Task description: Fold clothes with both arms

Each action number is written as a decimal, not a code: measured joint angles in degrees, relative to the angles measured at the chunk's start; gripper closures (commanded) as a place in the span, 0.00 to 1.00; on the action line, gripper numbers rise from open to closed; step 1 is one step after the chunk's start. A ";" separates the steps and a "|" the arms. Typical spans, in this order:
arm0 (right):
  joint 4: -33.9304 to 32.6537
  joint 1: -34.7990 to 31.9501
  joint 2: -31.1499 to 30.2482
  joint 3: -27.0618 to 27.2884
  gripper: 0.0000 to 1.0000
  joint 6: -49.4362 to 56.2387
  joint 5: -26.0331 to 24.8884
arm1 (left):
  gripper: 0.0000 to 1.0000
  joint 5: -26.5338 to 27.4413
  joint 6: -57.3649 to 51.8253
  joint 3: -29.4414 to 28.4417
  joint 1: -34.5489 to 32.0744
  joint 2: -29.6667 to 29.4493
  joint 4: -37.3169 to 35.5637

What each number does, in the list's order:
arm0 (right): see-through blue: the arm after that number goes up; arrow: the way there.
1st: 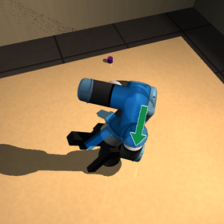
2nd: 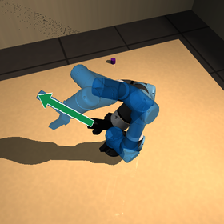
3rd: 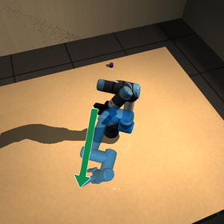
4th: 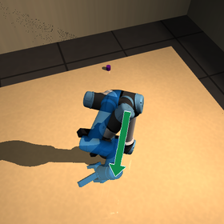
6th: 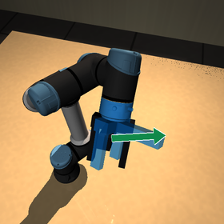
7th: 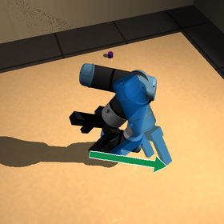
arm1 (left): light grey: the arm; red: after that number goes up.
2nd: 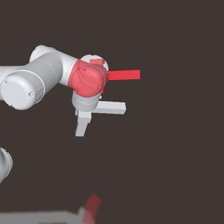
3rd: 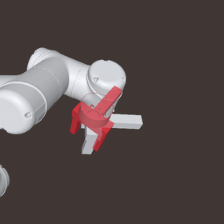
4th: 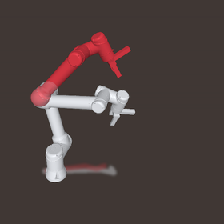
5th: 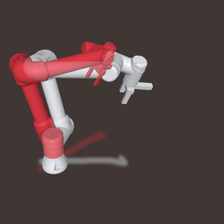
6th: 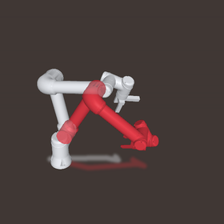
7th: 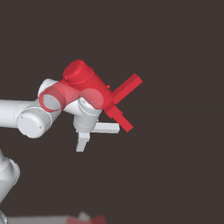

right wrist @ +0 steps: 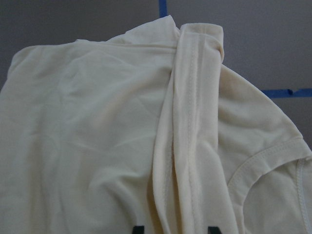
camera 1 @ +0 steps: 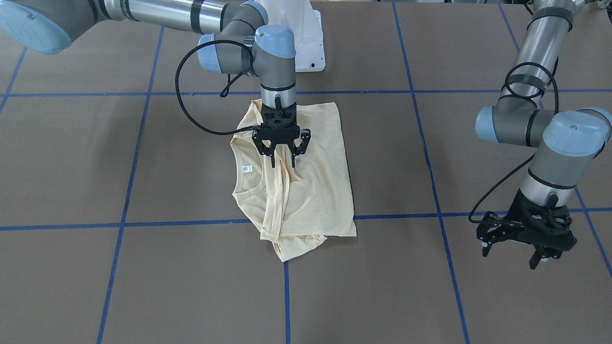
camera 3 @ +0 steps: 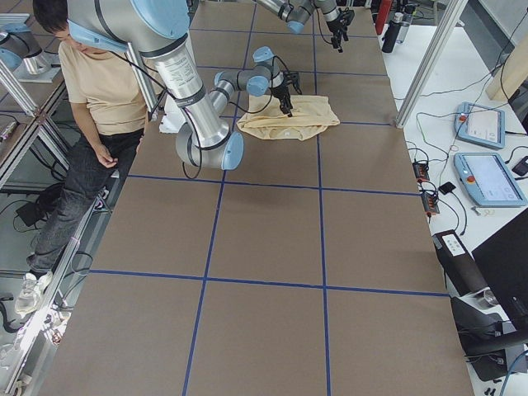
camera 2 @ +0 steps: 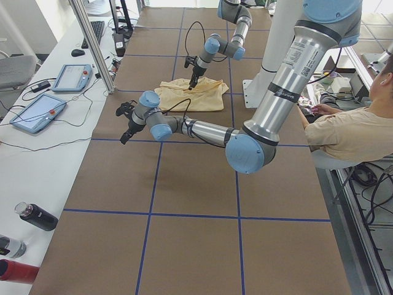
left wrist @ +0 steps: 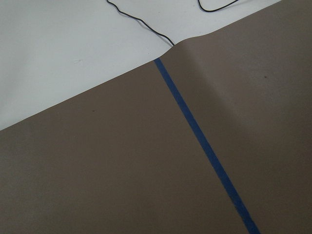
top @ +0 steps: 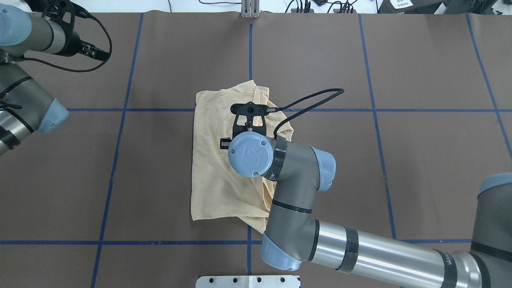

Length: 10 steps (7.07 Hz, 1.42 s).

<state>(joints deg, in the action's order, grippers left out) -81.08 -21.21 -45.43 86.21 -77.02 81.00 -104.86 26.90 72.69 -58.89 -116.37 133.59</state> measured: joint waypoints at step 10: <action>0.24 -0.66 -11.36 11.15 1.00 3.48 4.76 | 0.00 0.00 -0.09 -0.01 0.09 0.00 0.00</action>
<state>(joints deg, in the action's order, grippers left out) -80.84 -21.87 -56.80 97.35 -73.53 85.76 -104.85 26.81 72.68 -58.80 -116.37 133.59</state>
